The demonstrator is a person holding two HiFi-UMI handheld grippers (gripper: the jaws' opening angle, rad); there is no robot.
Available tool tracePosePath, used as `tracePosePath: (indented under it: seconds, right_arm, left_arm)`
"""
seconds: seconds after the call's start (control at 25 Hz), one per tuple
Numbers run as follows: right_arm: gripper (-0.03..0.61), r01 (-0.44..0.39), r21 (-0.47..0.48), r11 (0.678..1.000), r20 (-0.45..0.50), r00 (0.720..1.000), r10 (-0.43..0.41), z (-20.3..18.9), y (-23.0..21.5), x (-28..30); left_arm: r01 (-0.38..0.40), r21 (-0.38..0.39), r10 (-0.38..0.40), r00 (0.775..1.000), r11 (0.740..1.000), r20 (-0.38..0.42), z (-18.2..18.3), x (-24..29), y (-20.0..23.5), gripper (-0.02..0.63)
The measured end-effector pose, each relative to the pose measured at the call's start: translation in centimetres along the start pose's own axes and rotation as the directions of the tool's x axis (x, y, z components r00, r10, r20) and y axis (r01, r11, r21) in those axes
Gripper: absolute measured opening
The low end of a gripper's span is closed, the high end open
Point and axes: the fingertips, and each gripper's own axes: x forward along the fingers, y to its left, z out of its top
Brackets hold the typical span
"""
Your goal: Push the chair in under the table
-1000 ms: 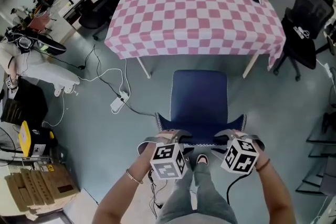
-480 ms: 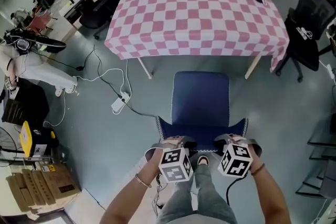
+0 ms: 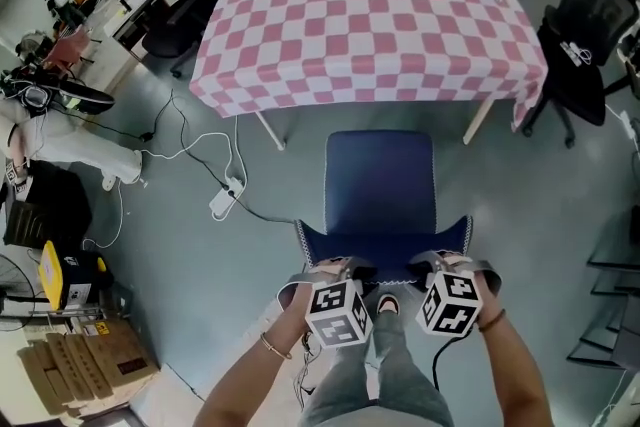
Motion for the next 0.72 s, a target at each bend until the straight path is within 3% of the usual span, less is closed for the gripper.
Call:
tracePosePath:
  seconds: [0.28,0.72]
  right_arm:
    - [0.114,-0.02,0.015,1.0,-0.002,1.0,0.02,-0.2,-2.9,0.1]
    - [0.114,0.022,0.001,1.0,0.006,1.0,-0.022,0.5,-8.8,0.5]
  left_arm:
    - [0.015,-0.019,-0.015,1.0,1.0,-0.002,0.9,0.6,2.7,0.104]
    - [-0.027,-0.017,0.027,1.0,1.0,0.0,1.7,1.3,8.3,0.104]
